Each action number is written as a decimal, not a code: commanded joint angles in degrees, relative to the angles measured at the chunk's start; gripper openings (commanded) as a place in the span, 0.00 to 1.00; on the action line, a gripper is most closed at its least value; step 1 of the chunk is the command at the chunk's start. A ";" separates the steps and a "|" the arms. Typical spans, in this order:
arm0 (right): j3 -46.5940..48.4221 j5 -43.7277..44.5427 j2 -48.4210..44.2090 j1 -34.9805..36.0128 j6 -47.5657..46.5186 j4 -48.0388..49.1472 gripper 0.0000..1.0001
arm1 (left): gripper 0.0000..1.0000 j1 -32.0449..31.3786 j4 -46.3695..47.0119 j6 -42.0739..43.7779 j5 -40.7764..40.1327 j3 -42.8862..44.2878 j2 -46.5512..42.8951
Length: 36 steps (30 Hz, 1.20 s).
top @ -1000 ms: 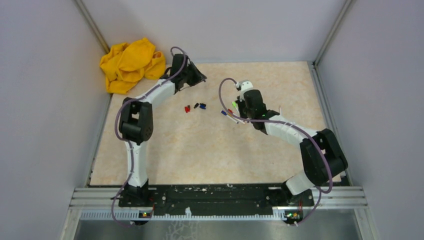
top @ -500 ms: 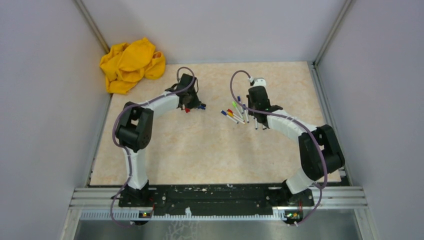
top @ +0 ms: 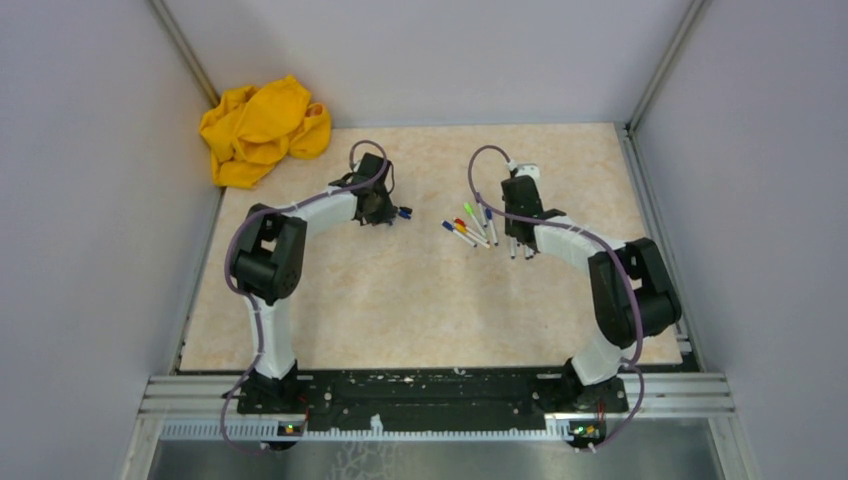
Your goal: Open the pen caps
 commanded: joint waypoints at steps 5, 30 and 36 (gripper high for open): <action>-0.23 2.19 2.08 -0.36 1.00 0.08 0.00 | 0.18 -0.30 -0.22 -0.09 -1.19 -1.25 -1.35; -0.13 2.19 4.76 -0.98 1.75 -1.87 0.24 | 0.43 -0.32 0.21 -1.21 -1.26 -2.15 -4.60; -0.65 2.18 3.16 -0.97 0.92 -0.40 0.26 | 0.48 -0.32 0.95 -1.50 -1.57 -2.61 -6.84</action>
